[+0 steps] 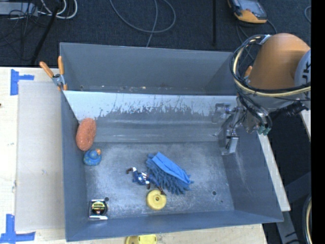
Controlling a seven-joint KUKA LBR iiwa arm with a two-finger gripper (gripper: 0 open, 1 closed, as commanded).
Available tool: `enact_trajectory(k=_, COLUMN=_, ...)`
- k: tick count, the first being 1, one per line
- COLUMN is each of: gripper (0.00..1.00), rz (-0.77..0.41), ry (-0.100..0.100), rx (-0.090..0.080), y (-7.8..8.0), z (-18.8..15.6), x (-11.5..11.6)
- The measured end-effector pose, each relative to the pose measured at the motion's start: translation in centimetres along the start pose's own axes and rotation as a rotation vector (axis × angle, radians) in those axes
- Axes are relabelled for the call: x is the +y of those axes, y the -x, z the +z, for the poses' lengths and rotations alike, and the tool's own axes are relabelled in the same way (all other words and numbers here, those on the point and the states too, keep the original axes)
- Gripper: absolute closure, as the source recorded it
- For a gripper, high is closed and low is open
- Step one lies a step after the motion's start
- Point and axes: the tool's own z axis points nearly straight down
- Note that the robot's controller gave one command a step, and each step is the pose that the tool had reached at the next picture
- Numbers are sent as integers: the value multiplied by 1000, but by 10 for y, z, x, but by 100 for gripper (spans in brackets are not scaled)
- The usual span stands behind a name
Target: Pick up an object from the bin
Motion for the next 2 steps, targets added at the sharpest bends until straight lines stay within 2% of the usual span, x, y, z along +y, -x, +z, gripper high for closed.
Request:
enact_trajectory(k=1, gripper=0, rz=-3, ry=-1, rx=-8, y=1, z=-5, x=1)
enact_trajectory(k=2, gripper=0, rz=140, ry=0, rx=-9, y=-11, z=45, x=27)
